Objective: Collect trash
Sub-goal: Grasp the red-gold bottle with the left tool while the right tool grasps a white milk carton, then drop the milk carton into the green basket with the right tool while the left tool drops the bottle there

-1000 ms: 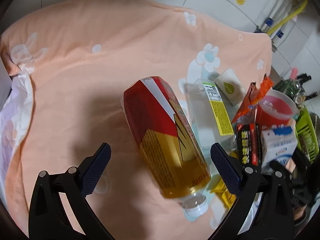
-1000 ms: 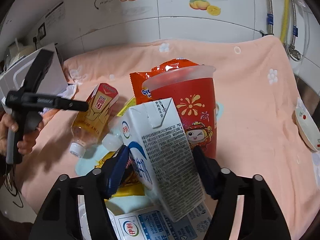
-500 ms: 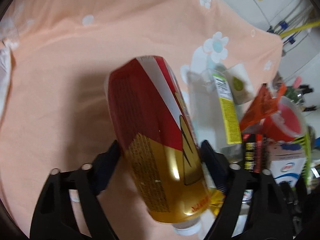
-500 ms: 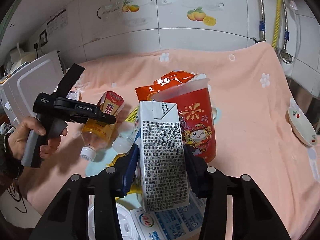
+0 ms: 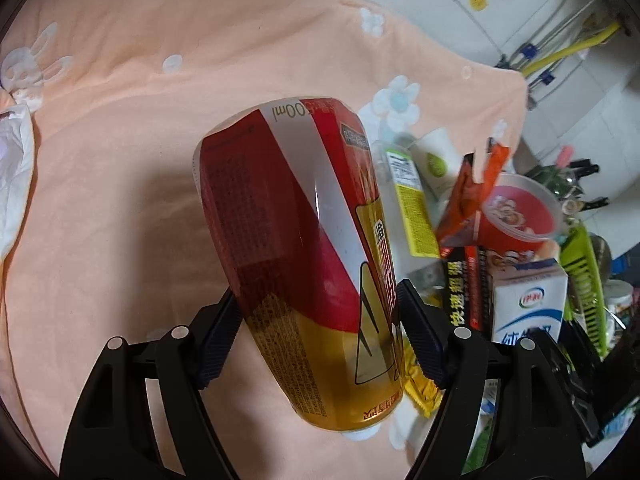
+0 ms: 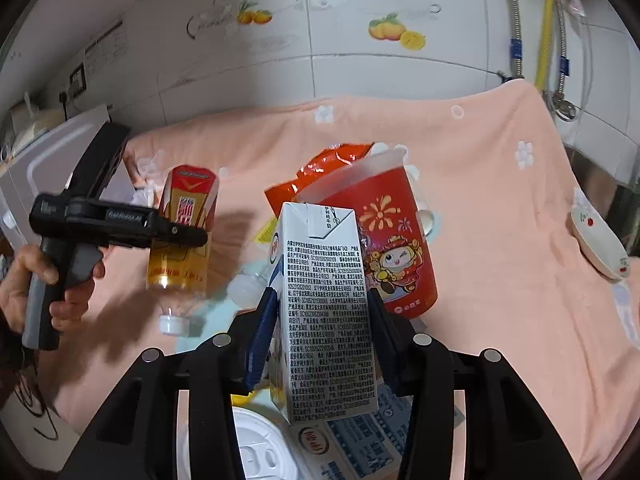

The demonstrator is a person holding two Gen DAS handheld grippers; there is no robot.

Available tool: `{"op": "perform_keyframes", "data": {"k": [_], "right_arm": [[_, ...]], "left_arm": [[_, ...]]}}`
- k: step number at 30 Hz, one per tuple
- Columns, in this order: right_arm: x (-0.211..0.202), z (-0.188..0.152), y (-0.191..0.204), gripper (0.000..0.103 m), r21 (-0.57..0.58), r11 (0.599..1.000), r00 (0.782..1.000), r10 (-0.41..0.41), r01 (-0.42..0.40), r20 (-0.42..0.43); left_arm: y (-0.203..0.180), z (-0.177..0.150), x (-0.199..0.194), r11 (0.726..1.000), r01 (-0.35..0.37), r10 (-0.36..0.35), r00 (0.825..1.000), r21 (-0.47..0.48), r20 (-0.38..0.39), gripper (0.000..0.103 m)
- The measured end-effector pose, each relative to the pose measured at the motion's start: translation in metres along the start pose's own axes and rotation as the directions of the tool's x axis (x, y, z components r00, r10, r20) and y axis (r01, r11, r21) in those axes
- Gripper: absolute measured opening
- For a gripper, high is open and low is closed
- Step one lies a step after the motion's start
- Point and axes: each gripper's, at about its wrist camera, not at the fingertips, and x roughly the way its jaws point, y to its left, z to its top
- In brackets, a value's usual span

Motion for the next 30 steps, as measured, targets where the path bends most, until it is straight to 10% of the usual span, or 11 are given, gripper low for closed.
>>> {"op": "perform_keyframes", "data": {"k": [15, 23, 30], "right_arm": [[-0.130, -0.049, -0.019, 0.044, 0.094, 0.981, 0.981, -0.176, 0.168, 0.087], [-0.164, -0.153, -0.068, 0.044, 0.213, 0.912, 0.935, -0.330, 0.350, -0.128], [-0.134, -0.230, -0.103, 0.044, 0.251, 0.869, 0.862, -0.306, 0.426, -0.404]], "left_arm": [[-0.087, -0.048, -0.064, 0.952, 0.234, -0.238, 0.971, 0.199, -0.006, 0.074], [-0.161, -0.100, -0.050, 0.879, 0.371, -0.344, 0.928, 0.299, -0.142, 0.074], [-0.200, -0.134, -0.026, 0.847, 0.419, -0.357, 0.904, 0.325, -0.235, 0.074]]}}
